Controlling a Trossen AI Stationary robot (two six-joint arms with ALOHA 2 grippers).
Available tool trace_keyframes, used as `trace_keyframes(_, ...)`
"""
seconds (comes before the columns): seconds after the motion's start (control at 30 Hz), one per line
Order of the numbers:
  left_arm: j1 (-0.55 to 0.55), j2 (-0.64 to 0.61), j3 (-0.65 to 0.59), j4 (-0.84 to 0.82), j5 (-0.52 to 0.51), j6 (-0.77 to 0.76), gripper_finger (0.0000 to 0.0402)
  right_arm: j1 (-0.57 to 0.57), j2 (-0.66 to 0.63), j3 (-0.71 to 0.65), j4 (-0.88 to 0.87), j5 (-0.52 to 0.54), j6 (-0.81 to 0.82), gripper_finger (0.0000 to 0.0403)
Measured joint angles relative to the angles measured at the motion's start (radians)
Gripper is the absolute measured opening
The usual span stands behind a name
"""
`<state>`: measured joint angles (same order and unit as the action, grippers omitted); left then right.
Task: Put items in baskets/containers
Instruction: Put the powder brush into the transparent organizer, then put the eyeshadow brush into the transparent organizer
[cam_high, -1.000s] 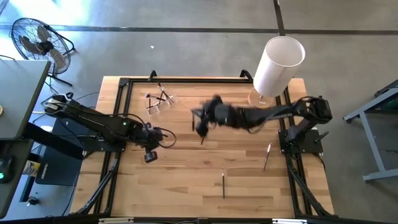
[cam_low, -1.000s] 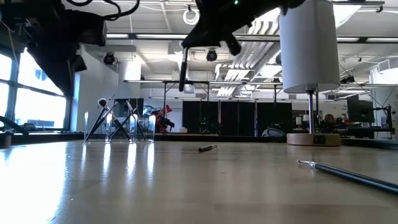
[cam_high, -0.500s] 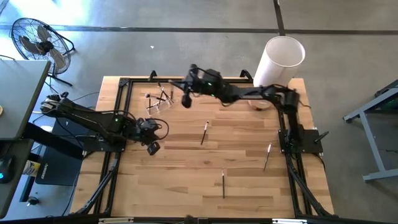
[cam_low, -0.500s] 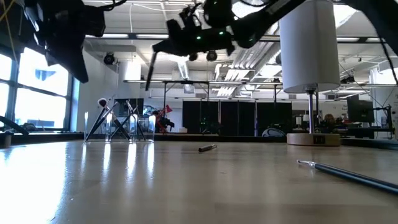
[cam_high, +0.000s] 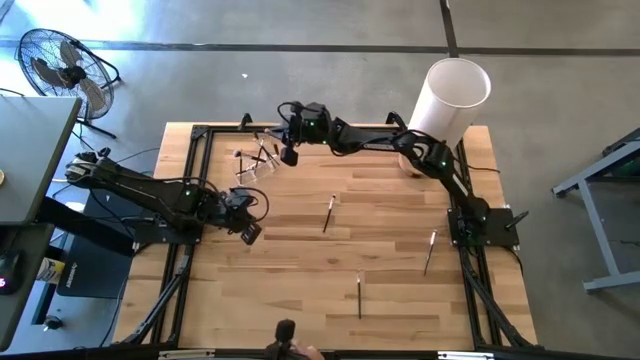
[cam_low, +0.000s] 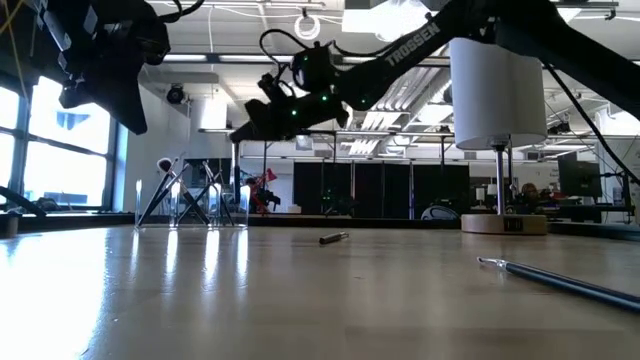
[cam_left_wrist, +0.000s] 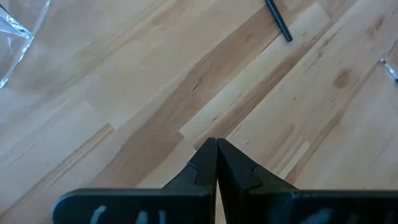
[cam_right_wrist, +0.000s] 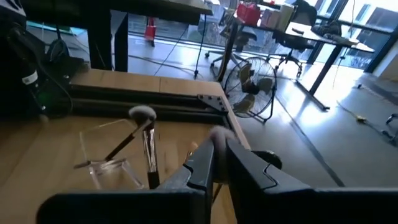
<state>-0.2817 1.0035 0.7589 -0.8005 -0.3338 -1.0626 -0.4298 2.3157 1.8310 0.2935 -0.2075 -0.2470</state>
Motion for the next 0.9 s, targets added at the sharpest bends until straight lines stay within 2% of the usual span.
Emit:
trace_keyframes(0.3,0.0,0.0,0.0,0.007,-0.017,0.018,0.0001,0.005,-0.032,0.003,-0.097,0.063,0.003,0.0113)
trace_keyframes(0.4,0.0,0.0,0.0,0.007,-0.017,0.043,0.0001,0.011,-0.071,0.005,-0.204,0.126,0.012,0.0139)
trace_keyframes(0.53,0.0,0.0,0.0,0.006,-0.045,0.057,0.0001,0.021,-0.131,0.003,-0.442,0.177,0.047,0.0158)
trace_keyframes(0.63,0.0,0.0,0.0,0.008,-0.081,0.071,0.0001,0.037,-0.196,0.003,-0.634,0.177,0.158,0.0157)
trace_keyframes(0.73,0.0,0.0,0.0,0.018,-0.071,0.113,0.0015,0.067,-0.247,0.005,-0.83,0.202,0.317,0.014)
trace_keyframes(0.9,0.0,0.0,0.0,0.035,-0.044,0.207,0.0076,0.192,-0.288,0.003,-1.141,0.434,0.455,0.0086)
